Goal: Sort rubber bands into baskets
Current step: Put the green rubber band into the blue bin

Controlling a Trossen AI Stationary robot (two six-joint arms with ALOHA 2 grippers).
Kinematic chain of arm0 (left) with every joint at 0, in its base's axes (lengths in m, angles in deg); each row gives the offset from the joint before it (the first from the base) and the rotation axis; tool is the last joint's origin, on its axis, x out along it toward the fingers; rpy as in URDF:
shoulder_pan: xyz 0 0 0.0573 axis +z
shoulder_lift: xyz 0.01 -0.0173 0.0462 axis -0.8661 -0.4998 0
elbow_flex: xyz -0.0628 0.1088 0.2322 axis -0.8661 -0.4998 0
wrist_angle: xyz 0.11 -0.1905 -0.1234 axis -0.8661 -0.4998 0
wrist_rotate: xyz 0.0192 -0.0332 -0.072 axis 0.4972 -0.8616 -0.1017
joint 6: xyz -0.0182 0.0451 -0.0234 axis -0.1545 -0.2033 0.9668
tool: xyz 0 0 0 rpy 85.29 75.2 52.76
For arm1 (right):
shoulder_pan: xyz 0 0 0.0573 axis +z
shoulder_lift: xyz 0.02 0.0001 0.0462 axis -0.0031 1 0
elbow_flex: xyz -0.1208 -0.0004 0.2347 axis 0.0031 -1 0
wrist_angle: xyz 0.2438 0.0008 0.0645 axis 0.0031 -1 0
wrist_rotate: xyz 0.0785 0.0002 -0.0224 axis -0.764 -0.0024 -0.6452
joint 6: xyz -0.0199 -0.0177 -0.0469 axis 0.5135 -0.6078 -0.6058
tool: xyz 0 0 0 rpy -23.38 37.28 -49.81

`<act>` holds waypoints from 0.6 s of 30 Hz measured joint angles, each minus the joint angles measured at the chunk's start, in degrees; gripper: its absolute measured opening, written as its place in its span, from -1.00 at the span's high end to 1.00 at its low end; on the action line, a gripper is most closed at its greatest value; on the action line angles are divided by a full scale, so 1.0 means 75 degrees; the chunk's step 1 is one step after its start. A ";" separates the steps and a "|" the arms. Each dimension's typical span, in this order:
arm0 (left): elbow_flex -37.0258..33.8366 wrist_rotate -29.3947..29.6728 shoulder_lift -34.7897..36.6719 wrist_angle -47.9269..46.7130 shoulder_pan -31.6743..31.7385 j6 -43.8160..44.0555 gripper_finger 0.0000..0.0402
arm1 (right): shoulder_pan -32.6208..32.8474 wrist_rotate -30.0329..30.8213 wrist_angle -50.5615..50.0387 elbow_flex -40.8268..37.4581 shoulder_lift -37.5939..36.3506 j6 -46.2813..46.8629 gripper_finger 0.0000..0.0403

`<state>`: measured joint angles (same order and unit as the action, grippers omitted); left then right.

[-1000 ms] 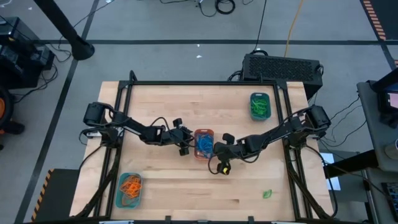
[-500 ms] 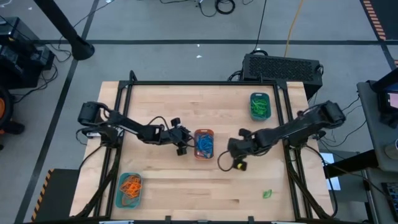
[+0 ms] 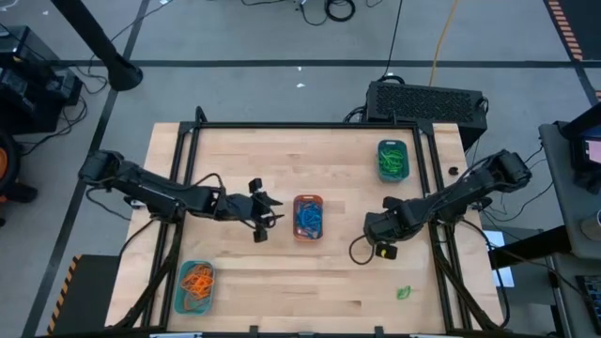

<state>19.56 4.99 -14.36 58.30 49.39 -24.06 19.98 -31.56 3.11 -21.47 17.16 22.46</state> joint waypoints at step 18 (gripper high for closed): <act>-0.0003 0.0204 0.0079 -0.0005 -0.0247 -0.0246 0.16 | 0.0000 0.0157 0.1554 -0.1178 -0.0029 -0.0537 0.40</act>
<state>19.54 6.52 -13.77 58.26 47.54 -25.90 19.98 -30.38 14.77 -30.31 16.94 18.43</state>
